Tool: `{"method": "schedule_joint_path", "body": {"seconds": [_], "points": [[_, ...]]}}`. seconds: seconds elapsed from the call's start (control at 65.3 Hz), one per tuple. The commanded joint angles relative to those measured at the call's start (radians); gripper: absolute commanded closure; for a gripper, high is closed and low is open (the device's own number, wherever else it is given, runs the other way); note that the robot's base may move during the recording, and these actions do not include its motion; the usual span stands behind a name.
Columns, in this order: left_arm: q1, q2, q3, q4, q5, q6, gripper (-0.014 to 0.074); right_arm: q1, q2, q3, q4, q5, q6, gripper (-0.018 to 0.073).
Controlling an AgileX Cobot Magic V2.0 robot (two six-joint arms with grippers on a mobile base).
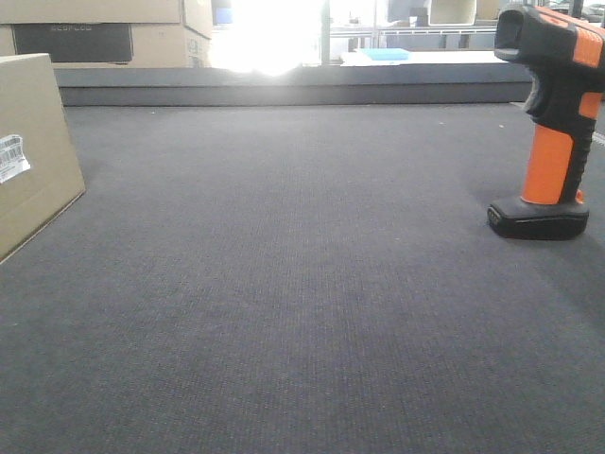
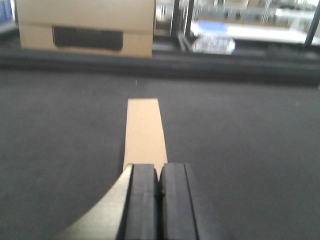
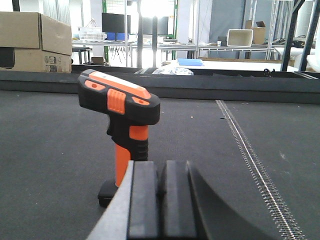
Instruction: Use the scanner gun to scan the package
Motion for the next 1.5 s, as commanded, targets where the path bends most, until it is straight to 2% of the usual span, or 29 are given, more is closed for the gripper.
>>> {"method": "schedule_joint_path", "body": {"seconds": [0.0,0.168,0.26,0.582,0.643,0.704,0.735,0.826,0.857,0.995,1.224,1.484], "points": [[-0.004,0.145,-0.133,-0.001,0.111,0.004,0.0707,-0.002,-0.004,0.0,0.001,-0.022,0.0,0.0721],[-0.004,0.459,-0.397,0.003,0.314,0.004,0.0707,-0.002,-0.004,0.0,0.001,-0.022,0.0,0.0721],[-0.004,0.597,-0.49,0.008,0.374,0.004,0.0707,-0.002,-0.004,0.0,0.001,-0.022,0.0,0.0721],[-0.004,0.871,-0.678,0.008,0.375,0.004,0.0701,-0.002,-0.004,0.0,0.001,-0.022,0.0,0.0721],[-0.004,0.897,-0.689,0.008,0.375,0.004,0.0633,-0.002,-0.004,0.0,0.001,-0.022,0.0,0.0721],[-0.004,0.911,-0.693,0.008,0.375,0.004,0.0475,-0.002,-0.004,0.0,0.001,-0.022,0.0,0.0721],[-0.004,0.913,-0.695,0.008,0.375,0.004,0.0387,-0.002,-0.004,0.0,0.001,-0.022,0.0,0.0721],[-0.004,0.913,-0.695,0.01,0.366,0.004,0.0035,-0.002,-0.004,0.0,0.001,-0.022,0.0,0.0721],[-0.004,0.913,-0.695,0.019,0.364,0.004,-0.0037,-0.002,-0.004,0.0,0.001,-0.022,0.0,0.0721],[-0.004,0.914,-0.695,0.053,0.37,-0.002,0.0071,-0.002,-0.004,0.0,0.001,-0.022,0.0,0.0721],[-0.004,0.954,-0.695,0.048,0.434,-0.002,0.0074,-0.002,-0.004,0.0,0.001,-0.022,0.0,0.0721],[-0.004,1.024,-0.695,0.048,0.438,-0.006,0.0074,-0.002,-0.004,0.0,0.001,-0.022,0.0,0.0721]]}}
